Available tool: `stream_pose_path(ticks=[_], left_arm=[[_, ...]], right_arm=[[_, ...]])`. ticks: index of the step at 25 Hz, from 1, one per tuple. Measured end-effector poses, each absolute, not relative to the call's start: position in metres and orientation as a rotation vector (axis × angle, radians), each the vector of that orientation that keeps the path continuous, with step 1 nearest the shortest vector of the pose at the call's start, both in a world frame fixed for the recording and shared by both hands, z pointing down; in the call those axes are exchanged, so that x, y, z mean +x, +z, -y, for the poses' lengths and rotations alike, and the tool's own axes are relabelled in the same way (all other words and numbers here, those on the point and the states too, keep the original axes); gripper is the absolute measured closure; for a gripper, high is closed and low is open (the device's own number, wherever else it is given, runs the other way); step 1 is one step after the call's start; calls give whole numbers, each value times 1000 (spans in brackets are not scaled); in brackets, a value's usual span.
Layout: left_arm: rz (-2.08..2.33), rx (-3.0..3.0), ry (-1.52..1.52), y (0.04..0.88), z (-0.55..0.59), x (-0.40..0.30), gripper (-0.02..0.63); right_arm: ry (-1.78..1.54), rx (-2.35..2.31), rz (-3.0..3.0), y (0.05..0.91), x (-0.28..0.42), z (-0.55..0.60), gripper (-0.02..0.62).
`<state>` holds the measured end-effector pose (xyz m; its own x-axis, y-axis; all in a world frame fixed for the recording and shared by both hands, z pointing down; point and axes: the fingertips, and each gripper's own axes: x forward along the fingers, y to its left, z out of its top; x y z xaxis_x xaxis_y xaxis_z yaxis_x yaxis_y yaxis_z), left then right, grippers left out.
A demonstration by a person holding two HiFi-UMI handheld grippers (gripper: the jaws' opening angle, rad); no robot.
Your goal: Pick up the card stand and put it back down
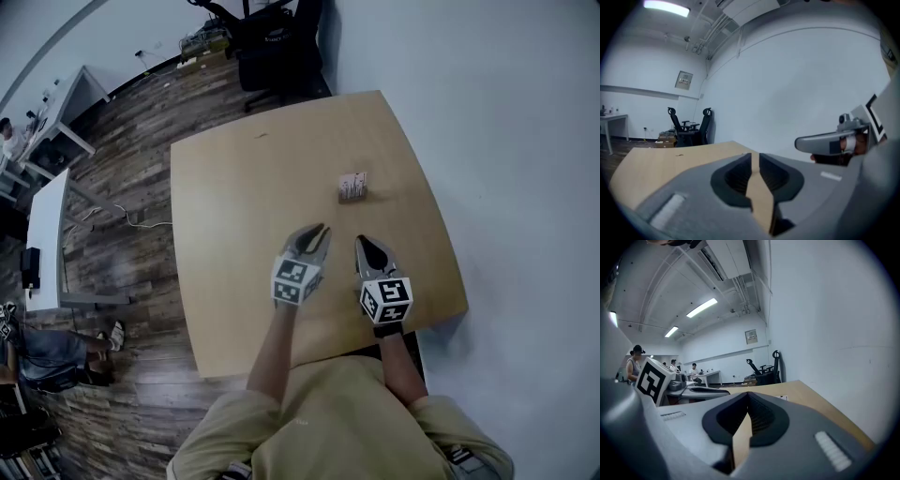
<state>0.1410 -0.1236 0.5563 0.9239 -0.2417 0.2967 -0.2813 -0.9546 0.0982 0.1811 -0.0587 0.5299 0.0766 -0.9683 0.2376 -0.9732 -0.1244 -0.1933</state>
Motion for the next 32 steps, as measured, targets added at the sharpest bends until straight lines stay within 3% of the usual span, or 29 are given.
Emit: stream_pose_path(ticks=[3, 12, 32], left_arm=[[454, 2966, 321, 525, 111, 126, 602], [486, 2996, 96, 477, 73, 91, 604], [403, 3088, 101, 464, -6, 96, 604]], right_arm=[[414, 2300, 2080, 510, 166, 49, 591], [212, 2381, 1930, 469, 143, 21, 591], [153, 2426, 1765, 445, 138, -75, 591]])
